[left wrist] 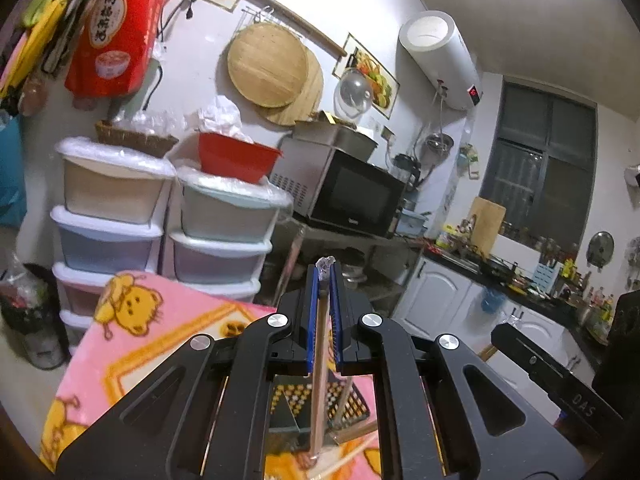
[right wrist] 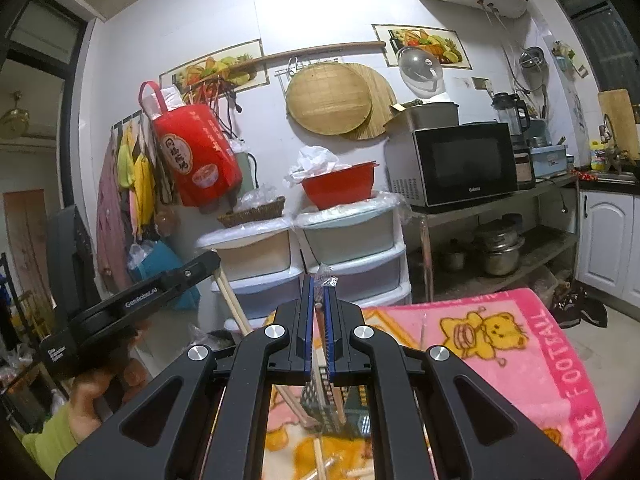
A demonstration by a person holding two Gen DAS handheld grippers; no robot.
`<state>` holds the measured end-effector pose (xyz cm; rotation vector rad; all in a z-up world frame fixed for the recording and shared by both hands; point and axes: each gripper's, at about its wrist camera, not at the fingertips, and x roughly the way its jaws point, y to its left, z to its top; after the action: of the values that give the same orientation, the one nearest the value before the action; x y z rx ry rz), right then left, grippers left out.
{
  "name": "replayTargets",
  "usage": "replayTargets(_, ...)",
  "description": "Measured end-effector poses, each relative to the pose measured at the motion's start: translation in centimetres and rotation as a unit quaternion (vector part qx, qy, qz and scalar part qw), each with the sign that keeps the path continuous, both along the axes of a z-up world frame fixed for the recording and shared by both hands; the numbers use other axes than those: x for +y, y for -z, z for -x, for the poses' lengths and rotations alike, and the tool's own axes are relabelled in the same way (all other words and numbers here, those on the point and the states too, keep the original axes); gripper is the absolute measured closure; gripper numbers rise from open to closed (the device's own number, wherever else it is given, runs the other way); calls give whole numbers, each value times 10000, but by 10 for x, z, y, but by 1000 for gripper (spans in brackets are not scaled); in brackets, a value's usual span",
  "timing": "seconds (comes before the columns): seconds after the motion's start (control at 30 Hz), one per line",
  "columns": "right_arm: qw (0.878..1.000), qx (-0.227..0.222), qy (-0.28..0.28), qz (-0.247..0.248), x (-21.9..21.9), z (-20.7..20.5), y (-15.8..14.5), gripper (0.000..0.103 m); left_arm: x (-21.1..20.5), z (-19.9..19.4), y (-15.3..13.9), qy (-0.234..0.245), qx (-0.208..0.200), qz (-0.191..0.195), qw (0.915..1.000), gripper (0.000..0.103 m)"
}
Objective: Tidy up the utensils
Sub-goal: 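Raise both held chopsticks and carry them above the green basket, then open both tools to release the chopsticks into the basket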
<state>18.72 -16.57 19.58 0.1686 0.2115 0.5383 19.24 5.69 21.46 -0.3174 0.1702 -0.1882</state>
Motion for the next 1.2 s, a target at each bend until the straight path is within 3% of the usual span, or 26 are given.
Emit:
replayTargets(0.37, 9996, -95, 155, 219, 22, -45, -3, 98, 1, -35, -2, -381, -112, -307, 9987, 100)
replayTargets(0.83, 9991, 95, 218, 348, 36, -81, 33, 98, -6, -66, 38, -594, 67, -458, 9972, 100)
replayTargets(1.2, 9984, 264, 282, 418, 36, -96, 60, 98, -7, -77, 67, -501, 301, -403, 9975, 100)
